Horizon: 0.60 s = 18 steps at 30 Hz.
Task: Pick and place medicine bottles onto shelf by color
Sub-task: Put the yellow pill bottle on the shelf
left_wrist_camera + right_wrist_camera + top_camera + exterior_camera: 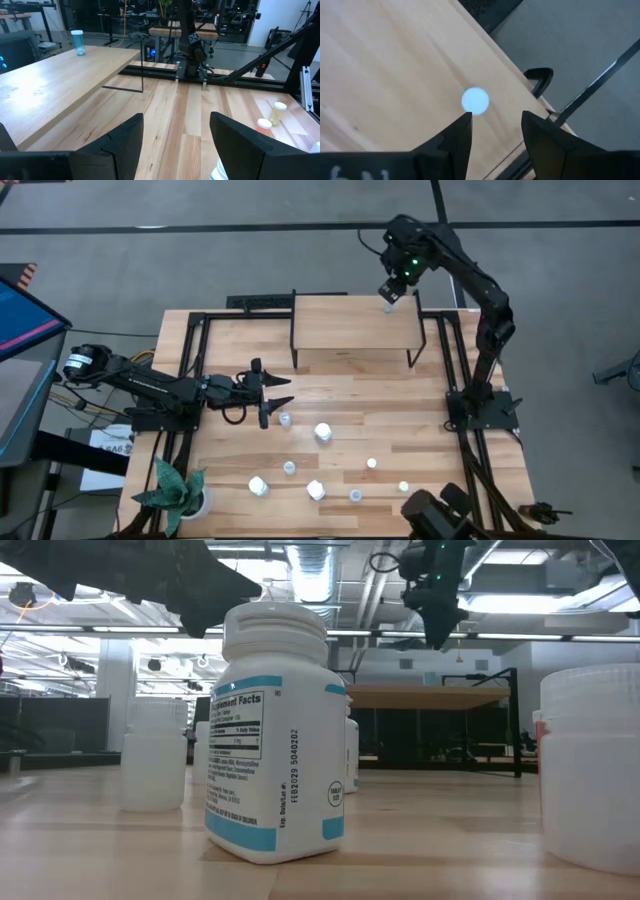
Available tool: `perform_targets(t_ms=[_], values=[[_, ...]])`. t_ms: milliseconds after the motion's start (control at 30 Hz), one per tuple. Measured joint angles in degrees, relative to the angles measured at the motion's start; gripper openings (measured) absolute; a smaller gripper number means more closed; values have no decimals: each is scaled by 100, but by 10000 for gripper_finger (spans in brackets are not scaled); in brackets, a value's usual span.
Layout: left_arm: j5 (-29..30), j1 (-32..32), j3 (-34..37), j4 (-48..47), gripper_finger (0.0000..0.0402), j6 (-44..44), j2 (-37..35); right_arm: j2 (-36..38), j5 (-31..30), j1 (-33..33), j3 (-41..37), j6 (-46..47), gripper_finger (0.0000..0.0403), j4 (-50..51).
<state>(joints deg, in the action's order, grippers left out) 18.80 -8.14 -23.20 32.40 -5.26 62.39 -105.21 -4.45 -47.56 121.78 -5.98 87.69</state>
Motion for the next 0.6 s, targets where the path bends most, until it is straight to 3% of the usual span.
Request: perform_targets(t_ms=[600], values=[[1,0,0,0,219,-4,0,1851,-4,621,0,266,181,38]])
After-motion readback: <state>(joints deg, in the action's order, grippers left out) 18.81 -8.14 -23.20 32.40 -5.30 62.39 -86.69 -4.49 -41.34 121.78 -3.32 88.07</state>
